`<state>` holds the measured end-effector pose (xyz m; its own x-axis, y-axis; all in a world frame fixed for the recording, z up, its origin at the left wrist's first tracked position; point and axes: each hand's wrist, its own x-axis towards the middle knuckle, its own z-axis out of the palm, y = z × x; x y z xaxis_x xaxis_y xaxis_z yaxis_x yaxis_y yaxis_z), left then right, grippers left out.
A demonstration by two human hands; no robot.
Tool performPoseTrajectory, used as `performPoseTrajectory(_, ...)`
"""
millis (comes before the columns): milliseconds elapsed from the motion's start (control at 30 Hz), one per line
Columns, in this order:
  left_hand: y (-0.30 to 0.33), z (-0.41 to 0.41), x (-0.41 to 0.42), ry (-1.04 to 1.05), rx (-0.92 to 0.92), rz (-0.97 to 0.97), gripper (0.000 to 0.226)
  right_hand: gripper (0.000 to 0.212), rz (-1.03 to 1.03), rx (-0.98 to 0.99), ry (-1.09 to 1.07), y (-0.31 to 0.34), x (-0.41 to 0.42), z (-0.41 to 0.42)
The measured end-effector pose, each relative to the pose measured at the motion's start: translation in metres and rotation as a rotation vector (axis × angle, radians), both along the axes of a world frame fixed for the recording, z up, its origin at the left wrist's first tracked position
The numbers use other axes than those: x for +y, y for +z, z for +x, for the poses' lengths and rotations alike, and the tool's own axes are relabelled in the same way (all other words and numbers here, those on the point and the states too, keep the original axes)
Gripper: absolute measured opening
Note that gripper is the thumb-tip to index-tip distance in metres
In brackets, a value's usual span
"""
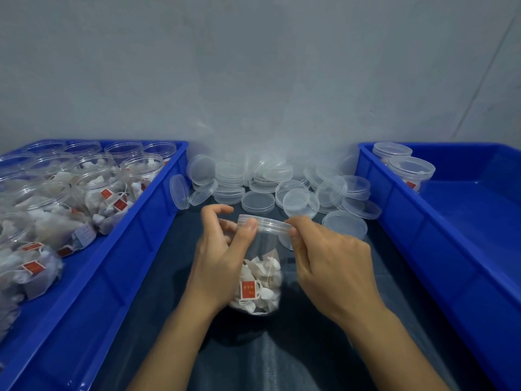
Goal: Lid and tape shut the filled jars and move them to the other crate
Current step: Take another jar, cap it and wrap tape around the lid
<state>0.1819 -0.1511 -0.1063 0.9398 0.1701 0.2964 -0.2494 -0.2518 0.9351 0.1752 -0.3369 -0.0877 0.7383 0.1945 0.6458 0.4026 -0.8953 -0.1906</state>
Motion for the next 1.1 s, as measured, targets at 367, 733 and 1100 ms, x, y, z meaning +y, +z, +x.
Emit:
performPoseTrajectory(367,0.015,-0.016,-0.022,0.153,0.1,0.309,0.052,0.032,0.072,0.163,-0.013,0.003,0.013,-0.009)
performPoseTrajectory(733,0.007,-0.008,-0.003,0.022,0.102,-0.019,0.053,0.042,0.198,0.38,0.112,0.01,0.0,-0.003)
performPoseTrajectory(1100,0.005,-0.005,-0.002,-0.118,0.108,-0.252,0.04,0.033,0.215,0.425,0.12,0.004,-0.008,0.004)
